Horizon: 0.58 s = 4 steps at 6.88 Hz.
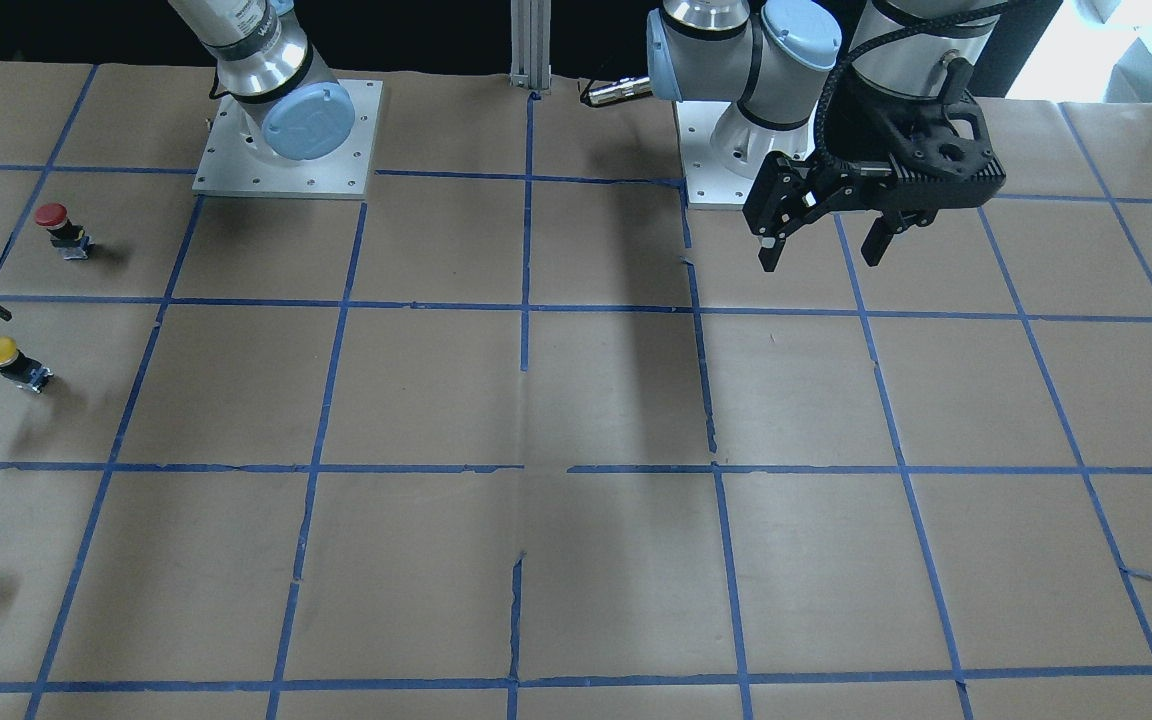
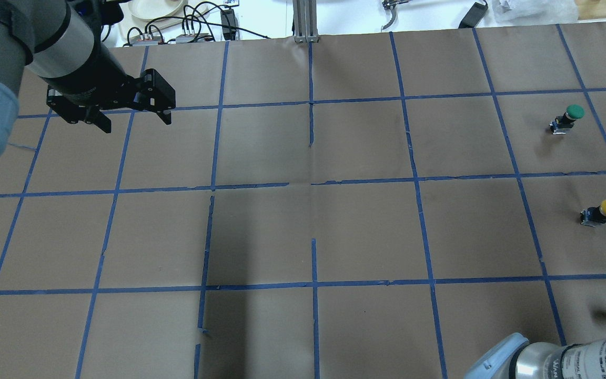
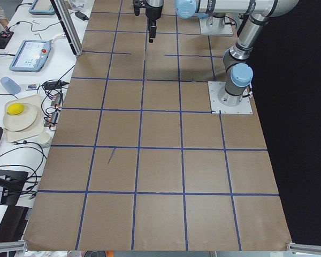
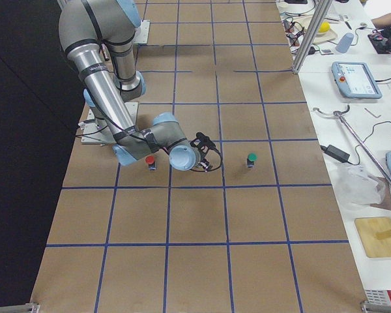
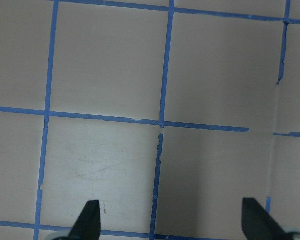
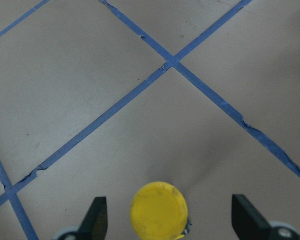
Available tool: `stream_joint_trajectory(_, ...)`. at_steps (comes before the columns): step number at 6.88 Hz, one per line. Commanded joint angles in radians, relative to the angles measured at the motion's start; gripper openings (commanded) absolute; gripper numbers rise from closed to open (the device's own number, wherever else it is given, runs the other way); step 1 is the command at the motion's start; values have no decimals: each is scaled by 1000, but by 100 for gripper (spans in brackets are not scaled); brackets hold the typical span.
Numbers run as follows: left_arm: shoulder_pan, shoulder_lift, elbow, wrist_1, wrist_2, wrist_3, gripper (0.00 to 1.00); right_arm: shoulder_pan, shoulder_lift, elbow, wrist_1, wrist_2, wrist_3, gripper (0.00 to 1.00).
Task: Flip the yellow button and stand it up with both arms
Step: 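Set the button down standing and open the right gripper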
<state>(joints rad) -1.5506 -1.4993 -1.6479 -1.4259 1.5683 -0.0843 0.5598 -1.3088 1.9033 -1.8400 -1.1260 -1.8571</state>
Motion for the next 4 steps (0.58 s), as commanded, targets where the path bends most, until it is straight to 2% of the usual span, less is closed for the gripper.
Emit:
stream_joint_trajectory(1,1,1,-1,1,-1,0,100,44,-93,-45,8,-96,211,99)
stream_joint_trajectory(2,1,-1,-1,-1,-5,0,100,102,-162,-74,78,-160,374,100)
stream_joint_trajectory(3,0,1,0,-1,-1,0,100,161,-241,-116,193,-167,576,100)
stream_joint_trajectory(4,0,1,0,-1,2,0,100,231,-320,-139,288,-213,819,100)
